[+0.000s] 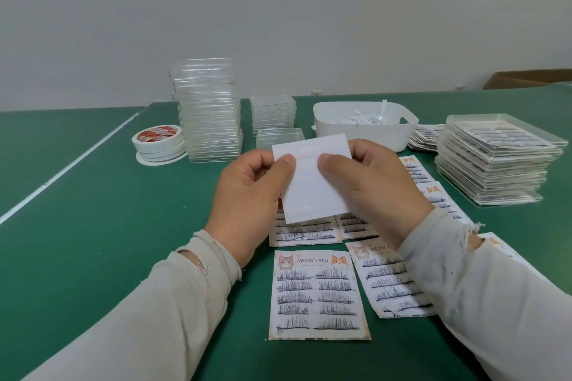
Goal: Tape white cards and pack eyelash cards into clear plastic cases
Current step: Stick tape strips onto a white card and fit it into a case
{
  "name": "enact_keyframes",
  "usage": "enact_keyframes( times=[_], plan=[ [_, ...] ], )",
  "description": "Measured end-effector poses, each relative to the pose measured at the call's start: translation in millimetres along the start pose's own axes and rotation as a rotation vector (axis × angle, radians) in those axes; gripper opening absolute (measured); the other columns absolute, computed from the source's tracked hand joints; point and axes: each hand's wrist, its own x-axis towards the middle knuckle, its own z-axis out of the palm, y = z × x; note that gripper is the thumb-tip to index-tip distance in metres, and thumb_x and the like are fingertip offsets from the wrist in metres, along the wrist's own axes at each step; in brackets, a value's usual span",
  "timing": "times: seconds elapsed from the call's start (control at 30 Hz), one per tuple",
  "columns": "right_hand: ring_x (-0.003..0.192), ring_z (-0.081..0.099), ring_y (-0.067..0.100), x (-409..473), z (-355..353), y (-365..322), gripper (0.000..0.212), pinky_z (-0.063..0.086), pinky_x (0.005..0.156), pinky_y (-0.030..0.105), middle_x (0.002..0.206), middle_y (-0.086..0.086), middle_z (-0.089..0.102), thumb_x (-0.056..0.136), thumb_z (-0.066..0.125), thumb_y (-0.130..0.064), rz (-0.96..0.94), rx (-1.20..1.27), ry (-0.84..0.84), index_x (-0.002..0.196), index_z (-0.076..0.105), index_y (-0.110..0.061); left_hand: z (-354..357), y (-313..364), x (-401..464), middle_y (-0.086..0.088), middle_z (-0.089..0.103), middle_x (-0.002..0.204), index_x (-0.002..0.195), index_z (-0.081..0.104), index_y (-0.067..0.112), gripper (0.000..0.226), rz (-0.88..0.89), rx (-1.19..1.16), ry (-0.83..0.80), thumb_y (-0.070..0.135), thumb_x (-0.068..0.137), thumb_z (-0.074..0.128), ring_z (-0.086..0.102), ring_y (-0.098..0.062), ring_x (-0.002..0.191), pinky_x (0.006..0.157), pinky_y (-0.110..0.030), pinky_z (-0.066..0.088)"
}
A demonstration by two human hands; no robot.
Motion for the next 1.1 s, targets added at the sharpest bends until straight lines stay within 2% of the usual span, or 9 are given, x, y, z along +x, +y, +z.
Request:
enact_keyframes(
  times=[0.1, 0.2, 0.37, 0.47, 0.6, 0.73, 0.83, 1.0, 1.1],
  plan=[
    [0.078, 0.076, 0.02, -0.4, -1.4, -1.0, 0.02, 0.06, 0.068, 0.034, 0.088, 0.003, 0.079, 0.078, 0.077, -0.033, 0.045, 0.064, -0.024, 0.087, 0.076, -0.015, 3.4, 0.9, -3.0, -0.013, 0.056, 0.076, 0.067, 0.057, 0.011, 0.03, 0.025, 0.012, -0.075, 0.031, 0.087, 0.066, 0.051, -0.021, 0.069, 0.058, -0.031, 0.044],
    [0.094, 0.075, 0.036, -0.5, -2.4, -2.8, 0.028, 0.061, 0.085, 0.048, 0.096, 0.013, 0.078, 0.081, 0.073, -0.034, 0.09, 0.12, -0.007, 0.091, 0.076, -0.008, 3.2, 1.9, -3.1, -0.012, 0.053, 0.076, 0.069, 0.054, 0.007, 0.032, 0.027, 0.012, -0.055, 0.032, 0.088, 0.061, 0.048, -0.02, 0.069, 0.06, -0.029, 0.04],
    [0.096, 0.071, 0.04, 0.0, -0.4, -4.7, 0.034, 0.051, 0.1, 0.058, 0.1, 0.02, 0.076, 0.096, 0.063, -0.028, 0.123, 0.15, 0.036, 0.089, 0.068, 0.005, 3.3, 3.5, -3.0, -0.005, 0.057, 0.069, 0.074, 0.063, 0.007, 0.031, -0.025, -0.051, -0.004, 0.011, 0.101, 0.049, 0.053, -0.009, 0.057, 0.049, -0.018, 0.045],
    [0.091, 0.074, 0.026, 0.1, -0.5, -4.8, 0.026, 0.058, 0.091, 0.048, 0.099, 0.008, 0.078, 0.095, 0.066, -0.031, 0.167, 0.241, 0.012, 0.09, 0.077, -0.008, 3.2, 2.4, -3.3, -0.008, 0.06, 0.073, 0.079, 0.061, -0.006, 0.031, -0.029, -0.058, -0.013, 0.011, 0.102, 0.047, 0.056, -0.011, 0.06, 0.05, -0.019, 0.047],
    [0.096, 0.076, 0.028, -4.7, 1.0, -3.0, 0.017, 0.062, 0.082, 0.038, 0.102, 0.011, 0.078, 0.089, 0.075, -0.015, 0.167, 0.207, -0.105, 0.105, 0.075, -0.007, 4.2, 2.8, -4.1, -0.012, 0.064, 0.081, 0.08, 0.065, -0.003, 0.032, -0.047, -0.111, -0.025, 0.015, 0.102, 0.049, 0.058, -0.017, 0.07, 0.055, -0.021, 0.049],
    [0.097, 0.075, 0.027, -3.4, -0.8, -4.6, 0.016, 0.061, 0.086, 0.038, 0.103, 0.011, 0.078, 0.089, 0.073, -0.01, 0.165, 0.25, -0.083, 0.105, 0.076, -0.006, 3.2, 6.1, -3.2, -0.016, 0.064, 0.086, 0.078, 0.073, 0.008, 0.033, -0.068, -0.134, -0.041, 0.029, 0.085, 0.048, 0.054, -0.024, 0.075, 0.057, -0.028, 0.046],
    [0.095, 0.076, 0.028, -3.1, -0.6, -4.2, 0.015, 0.062, 0.084, 0.038, 0.102, 0.012, 0.078, 0.089, 0.073, -0.008, 0.172, 0.266, -0.068, 0.103, 0.076, -0.005, 1.8, 5.1, -3.9, -0.006, 0.069, 0.078, 0.08, 0.074, 0.014, 0.024, 0.019, -0.075, -0.011, 0.014, 0.094, 0.055, 0.059, -0.012, 0.066, 0.052, -0.021, 0.049],
    [0.097, 0.075, 0.031, -3.0, -0.8, -6.2, 0.019, 0.062, 0.084, 0.042, 0.104, 0.015, 0.077, 0.087, 0.073, -0.005, 0.189, 0.335, -0.074, 0.105, 0.075, -0.003, 1.0, 2.5, -2.8, -0.018, 0.074, 0.092, 0.095, 0.073, 0.016, 0.011, 0.082, -0.006, 0.026, 0.007, 0.092, 0.069, 0.065, -0.021, 0.077, 0.074, -0.041, 0.058],
    [0.099, 0.075, 0.031, -4.0, -0.4, -6.7, 0.023, 0.061, 0.087, 0.044, 0.106, 0.015, 0.077, 0.086, 0.073, -0.002, 0.195, 0.357, -0.091, 0.109, 0.073, -0.003, 2.2, 3.1, -3.9, -0.011, 0.075, 0.085, 0.097, 0.072, 0.015, 0.01, 0.091, -0.016, 0.016, 0.008, 0.089, 0.073, 0.066, -0.018, 0.075, 0.075, -0.036, 0.059]
  ],
)
